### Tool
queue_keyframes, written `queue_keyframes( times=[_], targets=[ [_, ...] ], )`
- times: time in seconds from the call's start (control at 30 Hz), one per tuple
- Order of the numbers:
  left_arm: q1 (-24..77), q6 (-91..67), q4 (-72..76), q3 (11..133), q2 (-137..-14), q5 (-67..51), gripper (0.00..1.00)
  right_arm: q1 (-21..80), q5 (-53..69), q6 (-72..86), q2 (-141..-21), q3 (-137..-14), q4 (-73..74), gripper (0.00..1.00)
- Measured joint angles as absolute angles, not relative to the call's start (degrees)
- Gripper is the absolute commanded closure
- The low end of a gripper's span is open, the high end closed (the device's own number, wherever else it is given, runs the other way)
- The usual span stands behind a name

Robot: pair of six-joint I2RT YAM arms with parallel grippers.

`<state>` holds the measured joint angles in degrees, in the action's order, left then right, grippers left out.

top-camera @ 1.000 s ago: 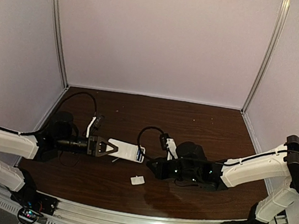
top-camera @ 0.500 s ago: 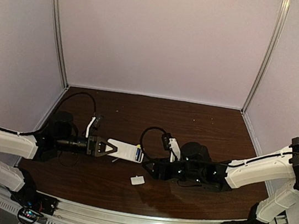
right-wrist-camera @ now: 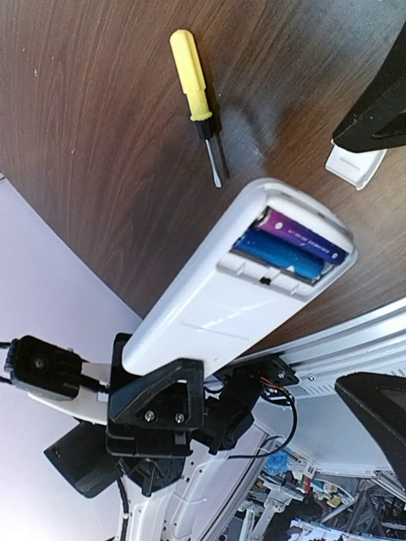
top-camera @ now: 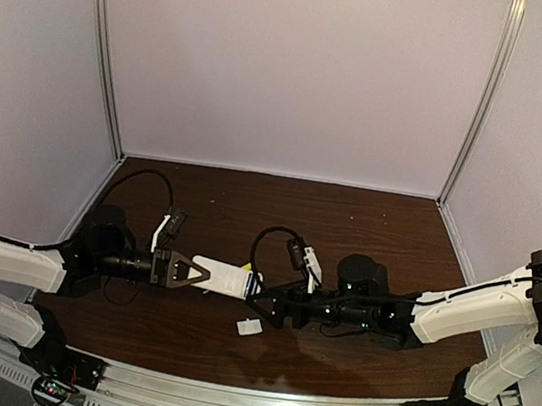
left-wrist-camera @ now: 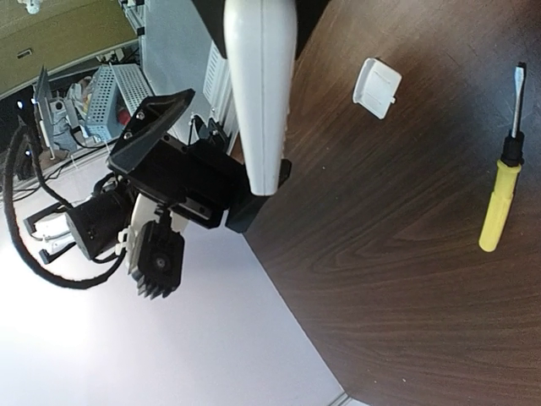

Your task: Unload the batteries from the remote control

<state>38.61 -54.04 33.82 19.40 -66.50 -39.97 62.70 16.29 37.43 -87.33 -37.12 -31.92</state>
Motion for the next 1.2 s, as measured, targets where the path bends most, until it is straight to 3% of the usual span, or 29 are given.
queue_keyframes(
  times=[0.33,0.77,0.9,1.0,1.1,1.2],
  targets=[
    [38.61,-58.46,40.84,14.94,-65.43,-44.34,1.00,62.70,24.43,37.50,-91.59,-39.83,-37.50,0.22],
    [38.61,-60.12,44.29,13.72,-63.18,-46.15,1.00,63.02,29.39,38.30,-95.44,-42.57,-41.89,0.64],
    [38.26,-58.74,45.28,13.72,-63.20,-47.33,1.00,62.89,30.68,40.66,-95.53,-42.61,-43.13,0.83],
    [37.54,-56.49,47.86,13.67,-63.22,-49.15,1.00,62.57,33.82,43.07,-95.44,-42.61,-46.11,0.91],
    [37.36,-56.03,49.36,13.67,-63.31,-50.35,0.88,62.57,35.09,43.38,-95.24,-42.61,-47.40,1.00],
    [37.28,-55.42,49.10,13.96,-63.77,-50.63,0.71,62.54,35.05,43.44,-95.24,-42.61,-47.16,1.00]
  ],
)
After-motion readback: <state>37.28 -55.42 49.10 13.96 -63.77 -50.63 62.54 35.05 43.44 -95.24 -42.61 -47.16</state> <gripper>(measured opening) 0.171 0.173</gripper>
